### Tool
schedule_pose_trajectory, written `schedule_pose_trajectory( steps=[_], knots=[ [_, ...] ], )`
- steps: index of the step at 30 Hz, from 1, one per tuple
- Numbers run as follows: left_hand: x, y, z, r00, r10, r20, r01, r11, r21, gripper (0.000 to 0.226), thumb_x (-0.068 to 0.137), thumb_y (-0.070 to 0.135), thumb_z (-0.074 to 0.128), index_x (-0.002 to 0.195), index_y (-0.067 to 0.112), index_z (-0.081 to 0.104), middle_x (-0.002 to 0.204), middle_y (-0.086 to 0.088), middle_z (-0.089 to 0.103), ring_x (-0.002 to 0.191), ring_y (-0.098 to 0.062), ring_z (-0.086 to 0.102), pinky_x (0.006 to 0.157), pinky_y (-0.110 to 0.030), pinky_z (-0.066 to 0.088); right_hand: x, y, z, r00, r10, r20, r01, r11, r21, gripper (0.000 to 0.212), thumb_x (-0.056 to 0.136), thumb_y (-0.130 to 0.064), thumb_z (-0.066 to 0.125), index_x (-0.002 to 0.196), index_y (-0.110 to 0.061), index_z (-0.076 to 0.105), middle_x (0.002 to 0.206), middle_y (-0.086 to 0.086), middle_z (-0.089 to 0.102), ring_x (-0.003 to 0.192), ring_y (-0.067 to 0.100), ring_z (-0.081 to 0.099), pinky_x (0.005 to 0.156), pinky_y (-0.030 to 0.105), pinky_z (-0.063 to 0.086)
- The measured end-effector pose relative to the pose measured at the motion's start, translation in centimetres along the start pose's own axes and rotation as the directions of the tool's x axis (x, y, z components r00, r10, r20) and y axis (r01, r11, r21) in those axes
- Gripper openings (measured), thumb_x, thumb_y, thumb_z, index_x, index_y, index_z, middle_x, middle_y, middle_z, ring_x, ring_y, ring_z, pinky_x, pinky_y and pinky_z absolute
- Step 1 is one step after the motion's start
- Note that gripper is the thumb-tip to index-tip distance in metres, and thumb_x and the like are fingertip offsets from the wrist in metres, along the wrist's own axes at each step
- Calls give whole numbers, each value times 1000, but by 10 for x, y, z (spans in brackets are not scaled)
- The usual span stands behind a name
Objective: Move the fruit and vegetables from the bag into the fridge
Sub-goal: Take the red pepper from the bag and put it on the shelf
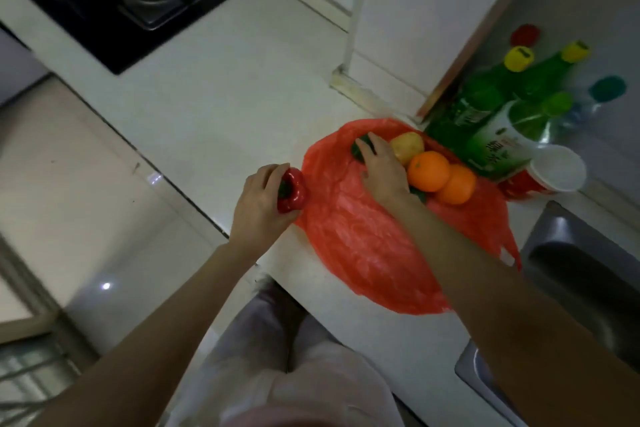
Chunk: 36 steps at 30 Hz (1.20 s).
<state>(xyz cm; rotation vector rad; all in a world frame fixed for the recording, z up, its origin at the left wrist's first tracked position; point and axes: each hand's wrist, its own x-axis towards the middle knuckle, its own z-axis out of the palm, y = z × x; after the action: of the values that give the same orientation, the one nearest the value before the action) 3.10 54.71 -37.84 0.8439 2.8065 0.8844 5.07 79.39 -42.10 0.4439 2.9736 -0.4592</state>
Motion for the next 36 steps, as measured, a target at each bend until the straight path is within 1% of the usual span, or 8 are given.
schedule_pose_trajectory(
  steps=[4, 7, 13, 18, 20, 22, 28, 36],
  knots=[
    [-5, -6, -5, 998, -28, -59, 29, 1000, 5, 77, 65, 25, 83, 131, 7, 47, 127, -14, 52, 112, -33, 51, 91, -33, 42, 17, -5, -5, 1000, 8, -6, -9, 995, -100, 58, 88, -2, 51, 141, -13, 33, 148, 14, 30, 135, 32, 26, 107, 41, 34],
    [-7, -10, -8, 994, -41, -97, 41, 999, 1, 76, 65, 26, 83, 130, 6, 48, 126, -14, 53, 110, -33, 52, 92, -34, 43, 24, -6, -10, 1000, 27, -15, -29, 989, -143, 53, 88, -4, 52, 137, -14, 38, 140, 12, 38, 125, 31, 34, 99, 41, 40],
    [-12, -29, -27, 991, -71, -110, 70, 997, -13, 78, 65, 25, 84, 131, 6, 48, 126, -15, 53, 111, -34, 51, 90, -31, 40, 11, -14, -27, 997, 79, -25, -81, 992, -92, 51, 83, -24, 63, 130, -15, 45, 124, 12, 49, 113, 30, 45, 85, 40, 44],
    [-14, -61, -54, 983, -137, -125, 130, 990, -61, 81, 64, 25, 85, 133, 8, 46, 127, -14, 52, 113, -34, 50, 92, -39, 43, 4, -52, -52, 995, -31, -93, 29, 999, -31, 51, 80, -29, 66, 127, -17, 50, 123, 9, 54, 114, 29, 48, 78, 38, 47],
    [-14, -78, -70, 978, -162, -134, 153, 985, -74, 81, 66, 27, 83, 135, 11, 43, 129, -13, 50, 115, -32, 48, 95, -40, 44, 6, -82, -62, 985, -98, -142, 99, 995, 2, 50, 79, -29, 68, 125, -16, 52, 121, 9, 57, 110, 29, 52, 75, 36, 48],
    [-14, -99, -90, 970, -193, -150, 182, 980, -85, 82, 67, 29, 82, 136, 14, 40, 131, -11, 48, 118, -29, 46, 97, -37, 41, 13, -120, -71, 974, -148, -170, 156, 987, 34, 50, 78, -27, 69, 124, -16, 53, 120, 8, 58, 108, 29, 53, 77, 36, 47],
    [-16, -178, -175, 924, -273, -266, 249, 961, -119, 81, 67, 29, 82, 136, 16, 40, 132, -8, 47, 119, -27, 45, 98, -40, 43, 47, -257, -83, 928, -318, -195, 341, 935, 95, 51, 78, -32, 68, 126, -23, 51, 123, -4, 55, 109, 18, 51, 79, 33, 48],
    [-41, -288, -303, 782, -365, -505, 369, 924, -98, 80, 66, 33, 82, 133, 18, 43, 128, -4, 50, 116, -23, 46, 93, -30, 42, 94, -447, -69, 792, -584, -179, 603, 794, 75, 54, 81, -36, 67, 130, -24, 47, 127, -5, 52, 115, 16, 48, 85, 34, 48]
  ],
)
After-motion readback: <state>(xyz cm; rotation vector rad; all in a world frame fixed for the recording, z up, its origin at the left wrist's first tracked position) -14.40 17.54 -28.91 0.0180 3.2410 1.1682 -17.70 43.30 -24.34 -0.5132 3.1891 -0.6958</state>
